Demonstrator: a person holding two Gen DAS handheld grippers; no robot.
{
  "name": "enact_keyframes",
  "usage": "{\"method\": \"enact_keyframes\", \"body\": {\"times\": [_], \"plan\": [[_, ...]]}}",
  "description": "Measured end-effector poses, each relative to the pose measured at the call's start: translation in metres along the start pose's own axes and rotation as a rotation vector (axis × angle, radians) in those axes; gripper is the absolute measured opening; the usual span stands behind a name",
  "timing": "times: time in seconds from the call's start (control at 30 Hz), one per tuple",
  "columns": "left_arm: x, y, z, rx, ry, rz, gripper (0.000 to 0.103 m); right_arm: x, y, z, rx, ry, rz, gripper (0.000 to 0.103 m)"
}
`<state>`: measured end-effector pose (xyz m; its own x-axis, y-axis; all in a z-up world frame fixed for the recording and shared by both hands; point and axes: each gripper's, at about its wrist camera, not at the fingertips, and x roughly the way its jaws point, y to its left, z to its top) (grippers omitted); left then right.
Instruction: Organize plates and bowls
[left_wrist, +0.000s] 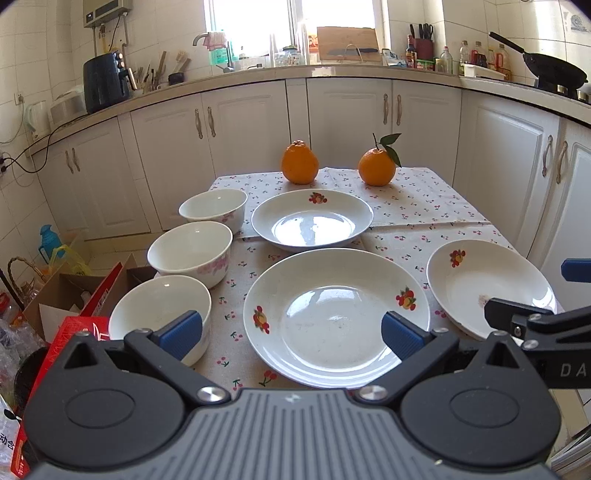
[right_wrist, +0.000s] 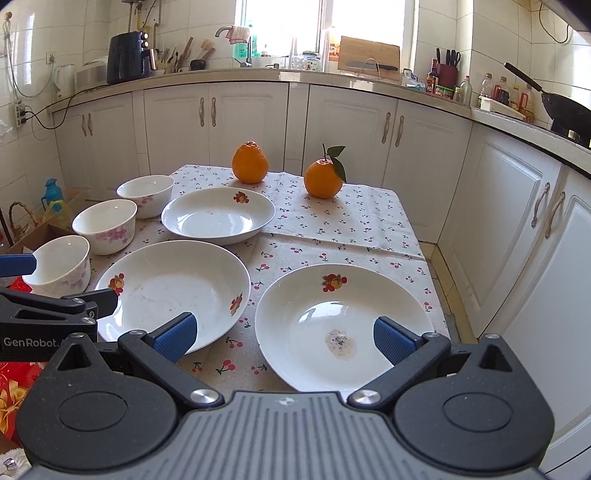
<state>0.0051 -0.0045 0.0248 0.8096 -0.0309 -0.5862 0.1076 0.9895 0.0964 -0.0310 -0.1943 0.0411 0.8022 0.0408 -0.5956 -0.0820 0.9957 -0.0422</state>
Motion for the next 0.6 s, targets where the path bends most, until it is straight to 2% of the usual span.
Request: {"method": "enact_keyframes", "body": {"times": [0.33, 0.6], "plan": [[0.011, -0.004, 0.014, 0.042, -0.002, -0.001, 0.102, 0.006, -0.036, -0.001, -0.044, -0.005, 0.016, 0.103], [0.027, -0.02, 0.026, 0.113, 0.003, -0.039, 0.102, 0.015, -0.063, -0.02, -0.069, 0.03, 0.035, 0.103]]}}
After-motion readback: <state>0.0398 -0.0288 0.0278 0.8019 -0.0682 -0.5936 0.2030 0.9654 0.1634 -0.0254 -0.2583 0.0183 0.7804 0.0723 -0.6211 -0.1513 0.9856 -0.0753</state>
